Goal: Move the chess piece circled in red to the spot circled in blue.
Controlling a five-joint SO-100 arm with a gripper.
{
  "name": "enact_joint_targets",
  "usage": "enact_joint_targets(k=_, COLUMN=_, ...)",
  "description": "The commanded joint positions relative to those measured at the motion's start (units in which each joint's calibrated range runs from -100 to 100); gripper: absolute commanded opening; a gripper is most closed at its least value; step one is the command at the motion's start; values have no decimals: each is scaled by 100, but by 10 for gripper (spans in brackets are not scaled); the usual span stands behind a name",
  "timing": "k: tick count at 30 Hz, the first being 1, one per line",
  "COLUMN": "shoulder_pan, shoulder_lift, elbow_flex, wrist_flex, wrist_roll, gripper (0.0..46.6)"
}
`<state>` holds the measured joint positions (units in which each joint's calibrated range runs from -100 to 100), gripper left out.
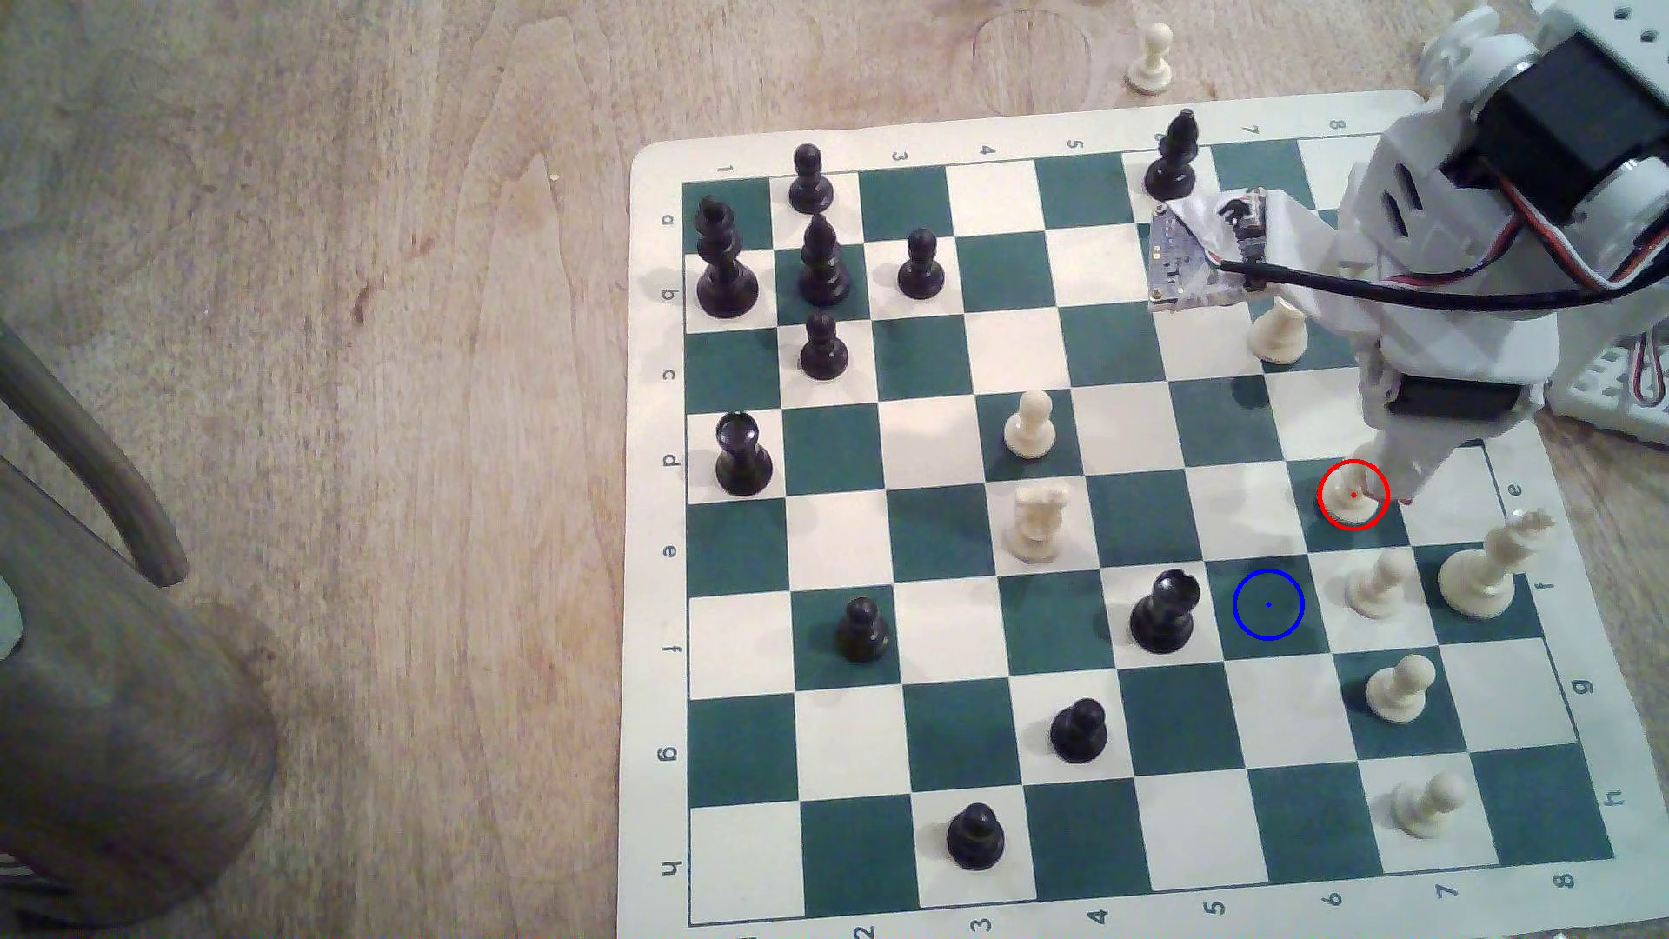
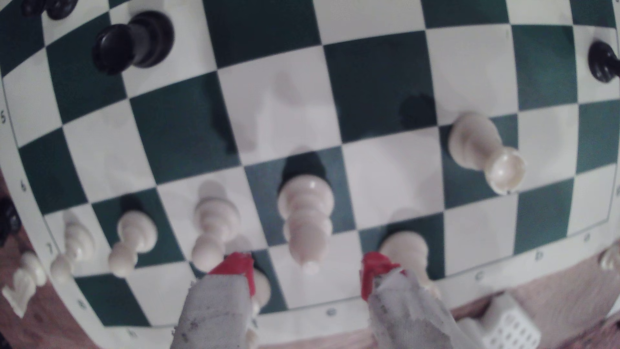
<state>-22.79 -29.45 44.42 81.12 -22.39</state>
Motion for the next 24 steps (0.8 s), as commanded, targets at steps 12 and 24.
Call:
enact_joint_targets(k=12, shoulder_pan=-259, shoulder_lift=517, elbow_flex=191, wrist_flex=-503, wrist_roll=-132, gripper=163)
enact_joint_targets(k=24, shoulder_pan=-252, shoulder_lift=933, elbow_flex=209, wrist_flex=-773, wrist_roll=-161, gripper=146)
